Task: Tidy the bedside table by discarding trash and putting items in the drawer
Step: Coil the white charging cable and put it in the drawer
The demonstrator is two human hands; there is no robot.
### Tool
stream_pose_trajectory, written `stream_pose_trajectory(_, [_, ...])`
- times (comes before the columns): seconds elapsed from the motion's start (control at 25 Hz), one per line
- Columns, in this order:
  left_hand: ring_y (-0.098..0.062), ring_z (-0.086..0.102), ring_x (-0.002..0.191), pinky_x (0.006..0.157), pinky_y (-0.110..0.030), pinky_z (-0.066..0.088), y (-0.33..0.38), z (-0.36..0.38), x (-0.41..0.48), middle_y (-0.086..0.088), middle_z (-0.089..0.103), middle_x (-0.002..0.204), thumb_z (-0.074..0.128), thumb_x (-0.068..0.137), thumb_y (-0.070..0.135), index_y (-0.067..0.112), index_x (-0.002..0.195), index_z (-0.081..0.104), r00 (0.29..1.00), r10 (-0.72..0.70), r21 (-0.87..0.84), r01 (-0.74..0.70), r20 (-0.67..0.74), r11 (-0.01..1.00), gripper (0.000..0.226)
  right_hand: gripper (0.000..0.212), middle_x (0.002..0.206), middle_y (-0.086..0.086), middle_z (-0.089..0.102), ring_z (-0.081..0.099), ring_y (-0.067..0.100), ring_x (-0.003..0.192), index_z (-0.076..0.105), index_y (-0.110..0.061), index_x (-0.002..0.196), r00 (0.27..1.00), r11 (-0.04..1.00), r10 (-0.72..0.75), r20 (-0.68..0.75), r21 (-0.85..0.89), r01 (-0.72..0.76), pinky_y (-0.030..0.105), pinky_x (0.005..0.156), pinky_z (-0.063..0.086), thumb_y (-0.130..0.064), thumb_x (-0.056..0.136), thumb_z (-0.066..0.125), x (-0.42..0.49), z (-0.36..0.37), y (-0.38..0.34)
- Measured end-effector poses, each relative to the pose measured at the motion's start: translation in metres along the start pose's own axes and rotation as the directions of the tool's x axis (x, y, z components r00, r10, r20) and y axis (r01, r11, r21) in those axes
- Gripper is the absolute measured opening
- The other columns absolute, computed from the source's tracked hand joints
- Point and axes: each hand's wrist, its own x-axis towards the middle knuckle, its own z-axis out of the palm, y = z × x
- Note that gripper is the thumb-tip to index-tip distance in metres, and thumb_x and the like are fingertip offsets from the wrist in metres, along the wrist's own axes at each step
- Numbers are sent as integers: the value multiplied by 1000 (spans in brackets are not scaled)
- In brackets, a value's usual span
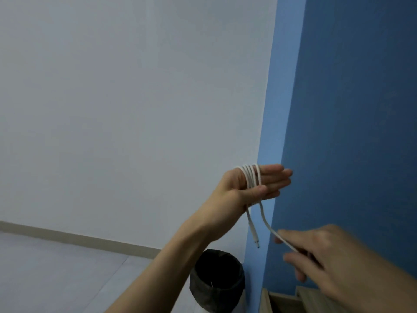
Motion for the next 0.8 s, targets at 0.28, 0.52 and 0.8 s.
stream_pose_trajectory(0.28, [3, 64, 90, 89, -9, 45, 2, 10, -11, -13, 64, 104, 34, 94, -12, -13, 112, 55, 977, -70, 389, -15, 204, 921, 27, 41, 43, -8, 47, 45, 17, 30, 59, -25, 58, 923, 860, -308, -231, -482, 167, 21, 31, 33, -29, 85, 29, -5, -49, -1])
stream_pose_trajectory(0.52, [-14, 69, 81, 92, -25, 49, 17, 17, -14, -40, 56, 102, 32, 96, -8, -2, 106, 51, 920, -40, 161, -26, 390, 987, 22, 22, 64, -6, 59, 52, 23, 58, 54, -26, 86, 882, 847, -346, -319, -511, 147, 35, 42, 48, -11, 81, 40, 14, -73, 15])
stream_pose_trajectory(0.8, [-17, 69, 79, 90, -32, 50, 15, 28, -15, -30, 62, 91, 31, 90, -5, 0, 94, 52, 939, -19, -188, 89, 342, 978, 22, 35, 72, -4, 73, 68, 4, 72, 74, -36, 81, 878, 786, 87, -470, 574, 230, 14, 62, 52, -6, 85, 57, 25, -33, 11])
